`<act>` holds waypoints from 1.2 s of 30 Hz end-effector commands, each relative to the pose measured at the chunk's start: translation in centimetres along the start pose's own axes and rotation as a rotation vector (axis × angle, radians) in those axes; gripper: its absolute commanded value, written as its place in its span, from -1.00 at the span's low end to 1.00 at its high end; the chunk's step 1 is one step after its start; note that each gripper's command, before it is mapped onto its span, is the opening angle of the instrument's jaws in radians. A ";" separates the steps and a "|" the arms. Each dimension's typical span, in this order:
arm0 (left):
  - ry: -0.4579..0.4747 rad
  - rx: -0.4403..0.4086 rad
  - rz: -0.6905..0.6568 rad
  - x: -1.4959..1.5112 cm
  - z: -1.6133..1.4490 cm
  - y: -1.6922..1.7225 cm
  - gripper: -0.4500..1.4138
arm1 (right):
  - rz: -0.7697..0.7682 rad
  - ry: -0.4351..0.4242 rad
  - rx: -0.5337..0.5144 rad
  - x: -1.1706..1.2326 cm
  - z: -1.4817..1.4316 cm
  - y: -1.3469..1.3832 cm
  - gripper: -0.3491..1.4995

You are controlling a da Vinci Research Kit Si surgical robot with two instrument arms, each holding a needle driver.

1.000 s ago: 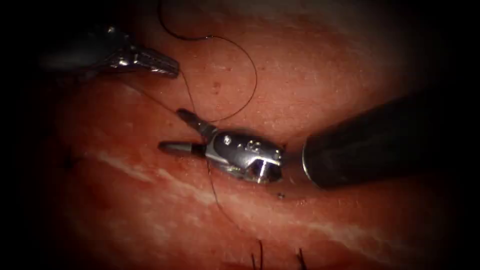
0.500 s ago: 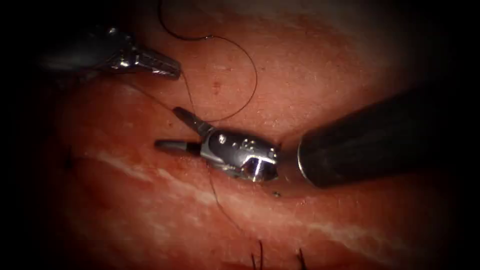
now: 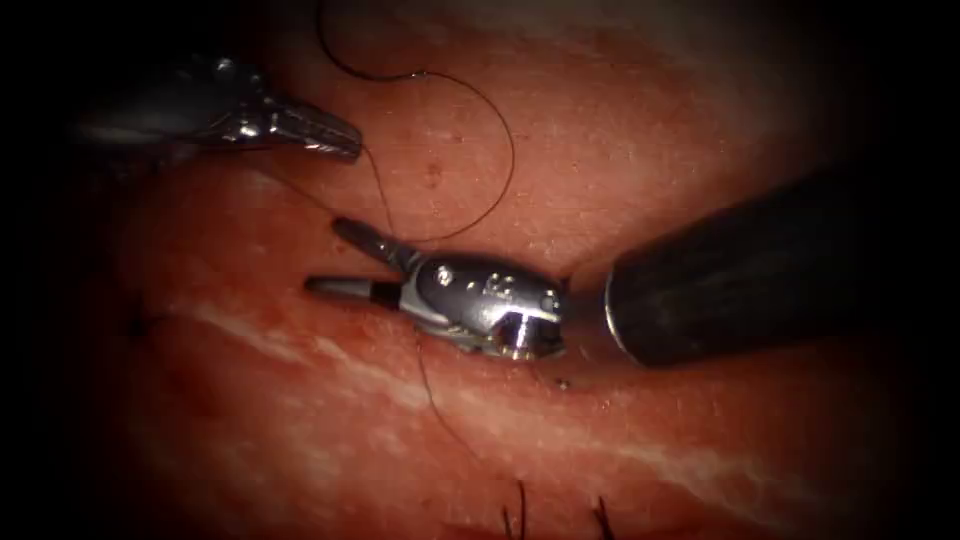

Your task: Wound Closure

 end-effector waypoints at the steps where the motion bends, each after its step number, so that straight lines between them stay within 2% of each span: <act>1: 0.001 -0.002 0.000 -0.04 0.09 -0.02 -1.00 | 0.003 -0.002 0.003 -0.09 0.02 -0.07 -1.00; 10: 0.001 -0.004 0.004 -0.01 0.07 0.02 -1.00 | -0.021 -0.010 0.009 -0.14 0.00 0.04 -1.00; 15: 0.003 -0.009 0.004 0.00 0.05 -0.03 -1.00 | -0.040 0.000 0.023 -0.14 -0.14 0.05 -1.00; 18: 0.003 -0.010 0.007 -0.05 0.07 -0.10 -1.00 | -0.038 0.000 0.016 -0.11 -0.31 0.04 0.22; 20: 0.005 -0.013 0.011 -0.11 0.10 -0.17 -1.00 | -0.037 -0.008 -0.009 -0.09 -0.47 0.04 0.54; 22: 0.004 -0.009 0.016 -0.19 0.17 -0.23 -1.00 | -0.036 -0.013 -0.018 -0.09 -0.66 0.02 0.61; 29: -0.002 0.017 0.033 -0.46 0.50 -0.33 -1.00 | -0.047 -0.028 -0.033 -0.13 -1.51 -0.20 0.65; 30: -0.005 0.024 0.023 -0.48 0.52 -0.33 -0.86 | -0.048 -0.028 -0.044 -0.13 -1.66 -0.24 0.65; 31: -0.009 0.036 0.018 -0.49 0.52 -0.32 -0.57 | -0.049 -0.026 -0.050 -0.13 -1.77 -0.27 0.67; 32: -0.012 0.062 0.014 -0.53 0.50 -0.27 -0.10 | -0.051 -0.026 -0.054 -0.15 -2.06 -0.36 0.69; 33: -0.011 0.069 0.015 -0.54 0.48 -0.24 0.04 | -0.053 -0.026 -0.059 -0.15 -2.18 -0.39 0.67; 36: -0.015 0.080 0.016 -0.58 0.40 -0.10 0.26 | -0.053 -0.019 -0.093 -0.16 -2.57 -0.47 0.65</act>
